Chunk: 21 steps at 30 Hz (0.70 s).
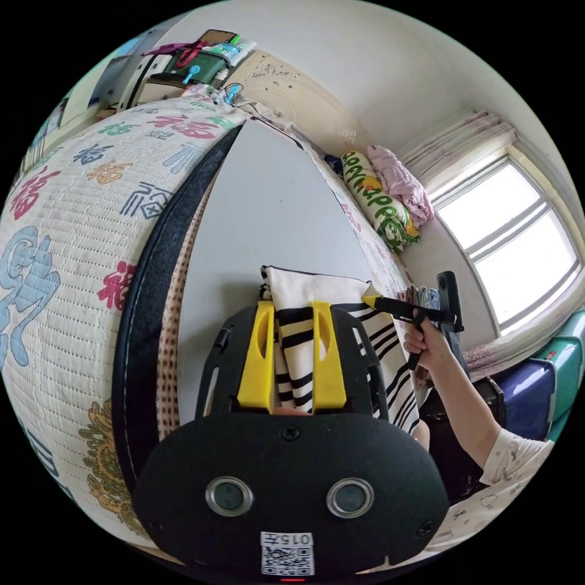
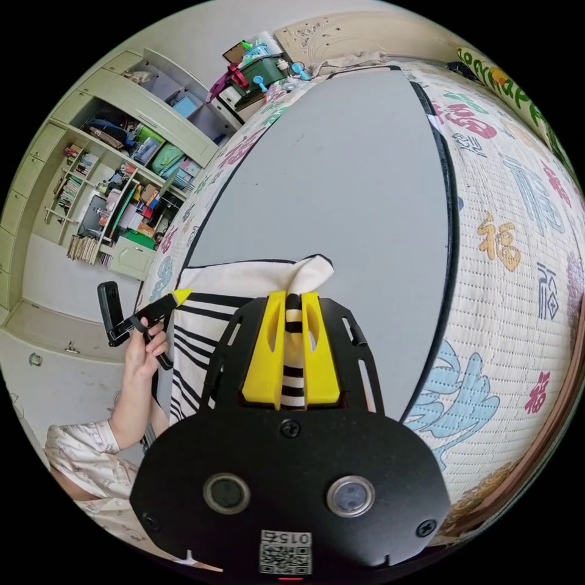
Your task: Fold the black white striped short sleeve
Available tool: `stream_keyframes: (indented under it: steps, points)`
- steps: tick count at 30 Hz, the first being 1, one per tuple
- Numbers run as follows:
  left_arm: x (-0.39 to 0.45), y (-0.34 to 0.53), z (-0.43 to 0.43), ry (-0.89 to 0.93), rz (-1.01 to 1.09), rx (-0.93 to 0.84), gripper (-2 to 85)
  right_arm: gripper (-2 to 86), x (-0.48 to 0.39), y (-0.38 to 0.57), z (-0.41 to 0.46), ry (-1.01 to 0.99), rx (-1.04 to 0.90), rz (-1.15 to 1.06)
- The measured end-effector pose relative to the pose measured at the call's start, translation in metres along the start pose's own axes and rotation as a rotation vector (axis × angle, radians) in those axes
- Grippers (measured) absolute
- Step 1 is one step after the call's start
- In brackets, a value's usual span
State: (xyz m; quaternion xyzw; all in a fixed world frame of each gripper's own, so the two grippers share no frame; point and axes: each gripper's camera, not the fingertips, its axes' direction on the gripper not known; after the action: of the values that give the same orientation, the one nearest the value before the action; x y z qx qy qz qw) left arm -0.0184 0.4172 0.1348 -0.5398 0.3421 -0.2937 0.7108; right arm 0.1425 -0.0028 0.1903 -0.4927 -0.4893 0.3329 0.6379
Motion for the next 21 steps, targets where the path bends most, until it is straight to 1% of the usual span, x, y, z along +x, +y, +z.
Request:
stream_keyframes:
  steps: [2, 4, 6, 9, 16, 21]
  points:
    - [-0.014, 0.0, -0.005, 0.043, -0.007, -0.025, 5.3, 4.5, -0.019, 0.004, 0.001, -0.012, 0.014, 0.005]
    - [-0.015, 0.004, -0.018, 0.037, 0.023, -0.006, 4.1, 3.9, -0.036, 0.01, -0.005, -0.035, 0.045, 0.013]
    - [-0.009, 0.01, -0.038, 0.031, 0.073, 0.037, 3.1, 3.3, -0.056, 0.019, -0.015, -0.072, 0.086, 0.007]
    - [0.004, 0.022, -0.081, 0.081, 0.16, 0.121, 2.1, 2.5, -0.099, 0.042, -0.04, -0.101, 0.16, -0.041]
    - [0.069, 0.048, -0.2, 0.111, 0.371, 0.272, 1.1, 1.7, -0.197, 0.113, -0.126, -0.187, 0.368, -0.092]
    - [0.139, 0.058, -0.284, 0.107, 0.515, 0.403, 0.8, 1.4, -0.275, 0.158, -0.204, -0.147, 0.533, -0.168]
